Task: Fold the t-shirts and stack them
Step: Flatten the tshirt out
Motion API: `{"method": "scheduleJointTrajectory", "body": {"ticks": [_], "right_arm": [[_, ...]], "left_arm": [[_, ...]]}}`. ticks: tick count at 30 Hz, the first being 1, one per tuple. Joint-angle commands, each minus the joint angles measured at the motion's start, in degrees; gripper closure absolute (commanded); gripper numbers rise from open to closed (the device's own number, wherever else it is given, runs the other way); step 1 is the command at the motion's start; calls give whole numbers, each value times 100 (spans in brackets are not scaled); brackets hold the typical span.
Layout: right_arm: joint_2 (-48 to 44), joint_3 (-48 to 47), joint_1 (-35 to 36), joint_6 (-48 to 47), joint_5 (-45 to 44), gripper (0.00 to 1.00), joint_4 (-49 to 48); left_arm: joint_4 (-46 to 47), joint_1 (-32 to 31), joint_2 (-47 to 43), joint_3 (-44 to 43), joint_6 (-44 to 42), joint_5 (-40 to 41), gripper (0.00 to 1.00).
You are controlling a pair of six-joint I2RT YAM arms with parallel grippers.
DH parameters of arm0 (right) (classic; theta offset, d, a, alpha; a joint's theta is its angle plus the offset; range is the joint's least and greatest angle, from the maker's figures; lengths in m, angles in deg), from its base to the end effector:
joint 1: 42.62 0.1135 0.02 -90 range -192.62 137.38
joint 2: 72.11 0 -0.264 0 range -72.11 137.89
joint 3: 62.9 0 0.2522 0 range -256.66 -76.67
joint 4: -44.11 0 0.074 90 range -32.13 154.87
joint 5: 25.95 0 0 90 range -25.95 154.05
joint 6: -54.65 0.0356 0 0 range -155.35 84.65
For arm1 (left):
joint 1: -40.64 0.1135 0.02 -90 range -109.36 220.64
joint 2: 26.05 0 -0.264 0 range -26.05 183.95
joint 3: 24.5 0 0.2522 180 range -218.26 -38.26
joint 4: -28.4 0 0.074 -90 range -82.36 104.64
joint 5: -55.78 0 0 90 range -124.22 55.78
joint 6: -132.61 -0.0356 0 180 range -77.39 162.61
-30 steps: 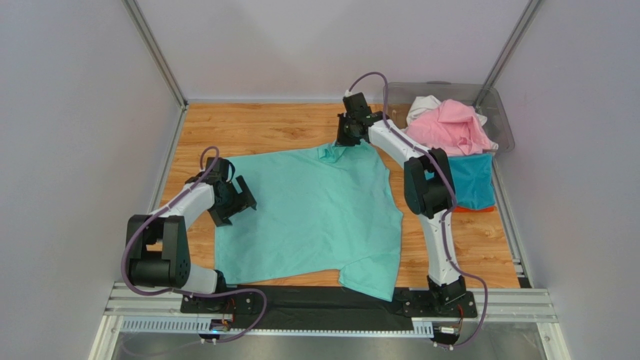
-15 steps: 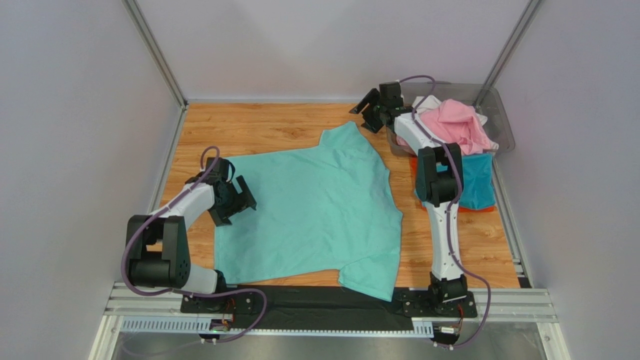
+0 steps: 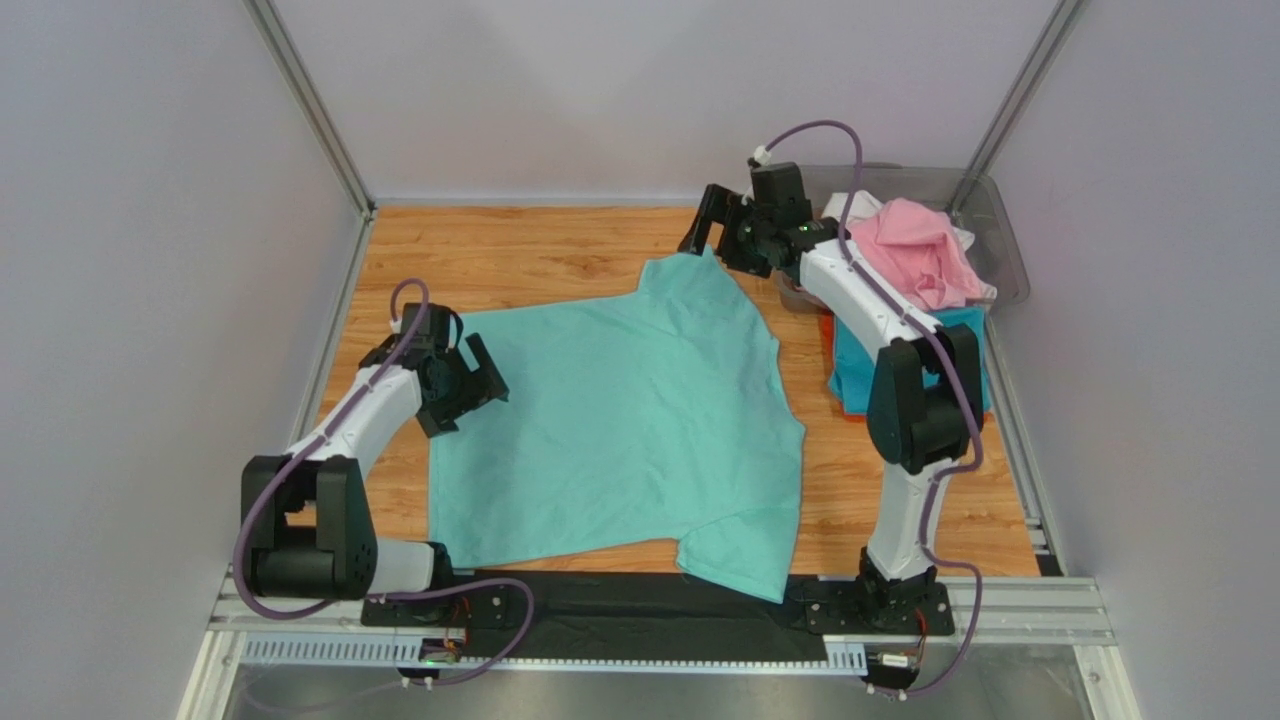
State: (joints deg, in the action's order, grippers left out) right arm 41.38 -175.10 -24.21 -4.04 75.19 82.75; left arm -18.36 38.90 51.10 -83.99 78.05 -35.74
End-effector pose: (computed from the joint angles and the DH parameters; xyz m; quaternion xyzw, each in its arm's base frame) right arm 0.4351 0.1521 0.2800 0.0605 0.9007 0.2569 0.3452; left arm 0.2488 -0.0085 0.1955 -0.2798 0.9341 -0.0828 0.2057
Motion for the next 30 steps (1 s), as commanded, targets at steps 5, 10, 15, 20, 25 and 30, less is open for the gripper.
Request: {"method": "scheduleJointTrajectory", "body": {"ticks": [5, 10, 15, 20, 25, 30], "right_arm": [[-1355, 2218, 760, -627, -1351, 0, 702], [-1479, 3110, 778, -564, -1324, 0, 465], [-795, 2884, 769, -652, -1368, 0, 447], [-206, 2356, 743, -617, -1561, 0, 613], [85, 1768, 725, -617, -1658, 0, 737], [375, 1363, 558, -617, -1702, 0, 790]], "left_arm": [[-85, 24, 274, -199, -63, 3, 0], [-23, 24, 906, -322, -134, -41, 0], [-67, 24, 1548, -752, -143, -15, 0], [-549, 24, 2506, -1683, -90, 143, 0], [-945, 24, 3454, -2667, -125, 143, 1], [-1462, 24, 4088, -3959, -248, 397, 0]]}}
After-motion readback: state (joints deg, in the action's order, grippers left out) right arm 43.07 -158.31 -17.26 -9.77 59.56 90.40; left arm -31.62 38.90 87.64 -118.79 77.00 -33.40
